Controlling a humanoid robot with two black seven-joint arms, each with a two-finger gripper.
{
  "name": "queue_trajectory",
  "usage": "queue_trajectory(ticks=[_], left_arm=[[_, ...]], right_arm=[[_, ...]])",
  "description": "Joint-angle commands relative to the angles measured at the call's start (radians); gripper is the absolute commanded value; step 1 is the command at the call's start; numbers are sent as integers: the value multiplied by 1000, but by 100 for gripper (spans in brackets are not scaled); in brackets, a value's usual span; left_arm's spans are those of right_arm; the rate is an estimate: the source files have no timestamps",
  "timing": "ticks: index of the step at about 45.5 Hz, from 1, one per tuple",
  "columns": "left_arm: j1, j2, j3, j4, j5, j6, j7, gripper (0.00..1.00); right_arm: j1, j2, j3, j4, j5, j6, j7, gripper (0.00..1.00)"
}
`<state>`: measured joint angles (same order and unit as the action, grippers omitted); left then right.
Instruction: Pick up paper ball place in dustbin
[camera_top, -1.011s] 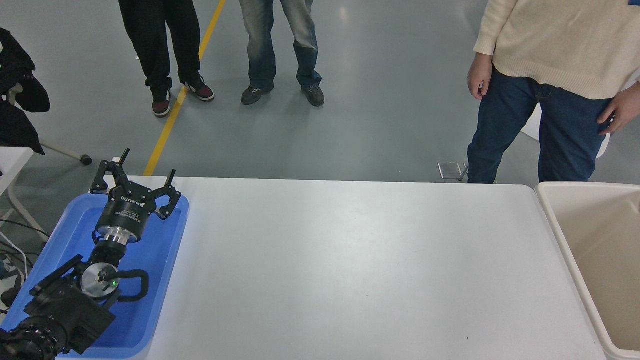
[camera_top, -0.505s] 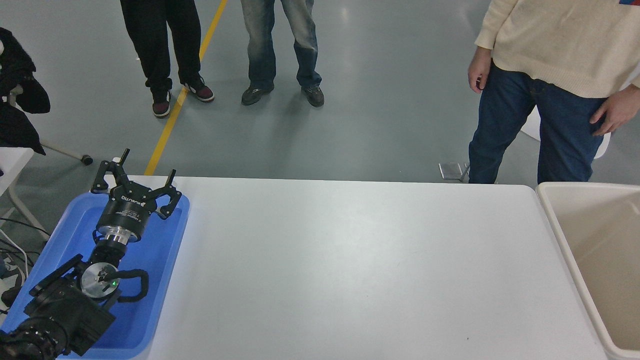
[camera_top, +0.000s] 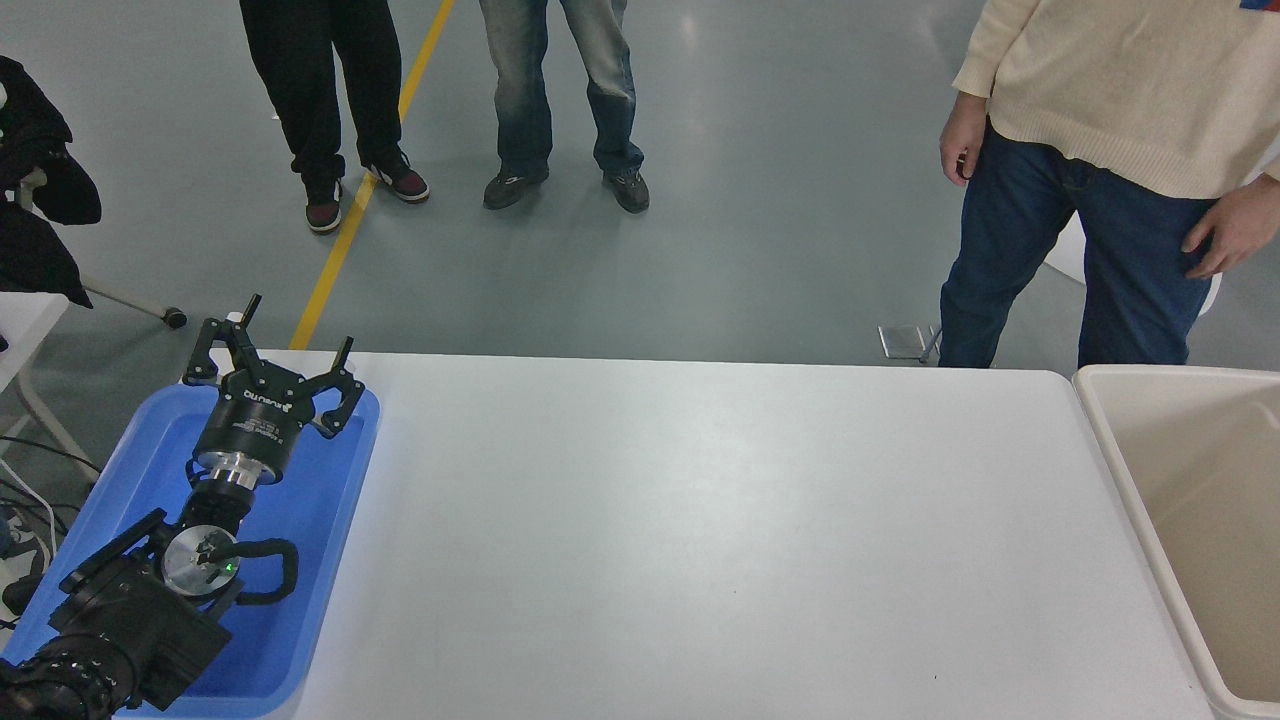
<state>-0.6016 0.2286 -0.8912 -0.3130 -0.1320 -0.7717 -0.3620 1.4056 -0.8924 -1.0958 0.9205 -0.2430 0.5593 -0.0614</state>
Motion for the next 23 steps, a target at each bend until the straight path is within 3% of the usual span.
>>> queue_trajectory(ticks=[1, 8, 23], left_arm=[[0, 0, 0, 0, 0, 0, 0, 100], [0, 0, 0, 0, 0, 0, 0, 100], [0, 0, 0, 0, 0, 0, 0, 100]], right_arm=[[-244, 79, 155, -91, 1, -209, 0, 0], [-332, 141, 172, -153, 1, -338, -2, 0], [-448, 236, 180, -351, 2, -423, -3, 0]])
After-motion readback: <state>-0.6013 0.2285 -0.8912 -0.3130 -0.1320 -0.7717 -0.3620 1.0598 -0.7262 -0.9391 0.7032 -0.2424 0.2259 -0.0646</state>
